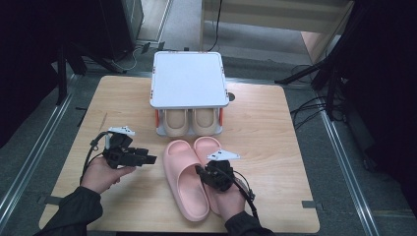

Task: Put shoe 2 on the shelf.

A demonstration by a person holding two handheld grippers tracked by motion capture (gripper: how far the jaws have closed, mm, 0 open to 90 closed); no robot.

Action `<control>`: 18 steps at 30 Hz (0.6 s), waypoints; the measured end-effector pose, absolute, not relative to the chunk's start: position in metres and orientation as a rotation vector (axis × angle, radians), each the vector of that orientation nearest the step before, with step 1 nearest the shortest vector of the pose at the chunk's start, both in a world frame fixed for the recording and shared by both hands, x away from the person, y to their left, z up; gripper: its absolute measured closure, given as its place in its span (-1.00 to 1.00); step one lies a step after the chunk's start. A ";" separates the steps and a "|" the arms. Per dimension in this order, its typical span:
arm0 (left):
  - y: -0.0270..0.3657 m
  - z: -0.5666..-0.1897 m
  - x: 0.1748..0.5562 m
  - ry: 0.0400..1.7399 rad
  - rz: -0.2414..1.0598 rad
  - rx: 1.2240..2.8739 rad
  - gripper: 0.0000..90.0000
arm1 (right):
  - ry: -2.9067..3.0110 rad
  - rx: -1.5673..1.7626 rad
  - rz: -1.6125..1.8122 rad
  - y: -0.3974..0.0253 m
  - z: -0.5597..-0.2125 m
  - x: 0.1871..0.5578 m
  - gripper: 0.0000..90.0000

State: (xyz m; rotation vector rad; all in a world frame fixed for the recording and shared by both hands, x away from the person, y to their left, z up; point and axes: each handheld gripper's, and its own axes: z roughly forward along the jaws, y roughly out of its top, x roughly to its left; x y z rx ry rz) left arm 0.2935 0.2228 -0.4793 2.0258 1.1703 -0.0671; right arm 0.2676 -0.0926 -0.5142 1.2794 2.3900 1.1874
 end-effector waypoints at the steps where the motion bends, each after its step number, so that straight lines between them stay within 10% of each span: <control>1: 0.223 -0.479 0.294 1.167 -0.063 2.027 -0.01 | 2.400 1.278 1.191 -0.094 -0.513 0.268 0.64; 18: 0.239 -0.476 0.294 1.194 -0.049 1.998 -0.01 | 2.582 1.024 1.290 -0.097 -0.496 0.274 0.73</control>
